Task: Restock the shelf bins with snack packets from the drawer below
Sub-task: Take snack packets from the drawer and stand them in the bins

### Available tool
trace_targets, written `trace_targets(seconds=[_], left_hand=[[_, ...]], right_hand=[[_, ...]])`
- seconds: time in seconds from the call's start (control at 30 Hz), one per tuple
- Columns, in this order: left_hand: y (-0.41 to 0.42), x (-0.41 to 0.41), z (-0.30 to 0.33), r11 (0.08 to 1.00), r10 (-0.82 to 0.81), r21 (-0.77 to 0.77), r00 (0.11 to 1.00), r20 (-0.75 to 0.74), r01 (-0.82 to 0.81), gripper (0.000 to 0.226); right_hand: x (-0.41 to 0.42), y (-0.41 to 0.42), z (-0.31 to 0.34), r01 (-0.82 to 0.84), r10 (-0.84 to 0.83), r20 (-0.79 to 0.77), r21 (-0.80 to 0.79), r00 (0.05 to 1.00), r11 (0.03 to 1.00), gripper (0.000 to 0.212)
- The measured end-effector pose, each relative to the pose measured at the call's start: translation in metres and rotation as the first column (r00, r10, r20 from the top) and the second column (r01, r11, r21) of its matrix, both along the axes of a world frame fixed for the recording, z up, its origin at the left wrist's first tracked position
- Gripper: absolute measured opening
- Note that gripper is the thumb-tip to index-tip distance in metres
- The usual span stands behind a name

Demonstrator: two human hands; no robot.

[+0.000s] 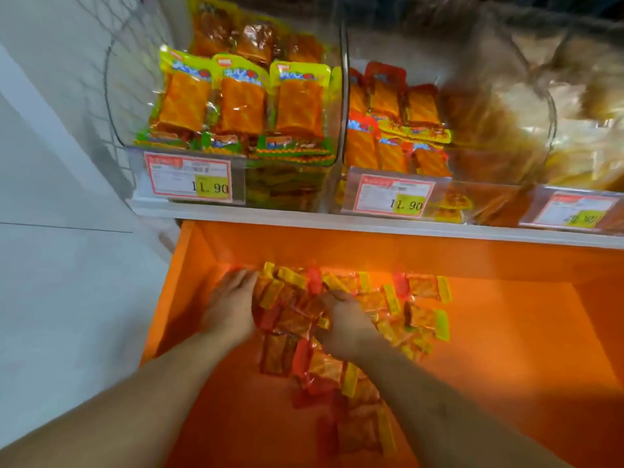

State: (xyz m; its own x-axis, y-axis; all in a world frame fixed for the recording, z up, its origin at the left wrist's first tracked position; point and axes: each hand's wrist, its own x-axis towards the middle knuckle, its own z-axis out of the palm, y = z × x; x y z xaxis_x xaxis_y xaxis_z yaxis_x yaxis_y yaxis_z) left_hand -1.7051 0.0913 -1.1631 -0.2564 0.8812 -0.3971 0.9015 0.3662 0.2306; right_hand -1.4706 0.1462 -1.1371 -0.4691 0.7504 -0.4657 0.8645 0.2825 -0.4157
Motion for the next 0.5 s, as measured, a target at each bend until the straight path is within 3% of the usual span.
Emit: trace_targets(seconds=[0.13,0.3,0.4,0.5], left_hand=[[0.002,0.007,-0.021,0.999,-0.044,-0.006,0.996,-0.075,0.044,0.078],[-0.005,0.014,-0.014,0.997,-0.02,0.066,0.993,-0.119,0.028,0.061],[-0.007,0.015,-0.005,0.995,-0.014,0.096,0.994,-0.109,0.025,0.045],[-0.011,0.017,0.013,0.99,0.053,0.131,0.999,0.012,-0.054,0.028]], right_hand=[[-0.019,-0.014,-0.031,-0.031,0.026,0.041,0.13,0.999,0.991,0.073],[-0.031,-0.023,-0.038,0.001,-0.008,0.061,0.112,0.998,0.994,0.076],[-0.023,-0.019,-0.024,0.11,-0.107,-0.073,0.029,0.992,0.994,0.049],[-0.011,-0.011,-0.001,0.206,-0.217,-0.157,-0.083,0.963,0.975,0.015]])
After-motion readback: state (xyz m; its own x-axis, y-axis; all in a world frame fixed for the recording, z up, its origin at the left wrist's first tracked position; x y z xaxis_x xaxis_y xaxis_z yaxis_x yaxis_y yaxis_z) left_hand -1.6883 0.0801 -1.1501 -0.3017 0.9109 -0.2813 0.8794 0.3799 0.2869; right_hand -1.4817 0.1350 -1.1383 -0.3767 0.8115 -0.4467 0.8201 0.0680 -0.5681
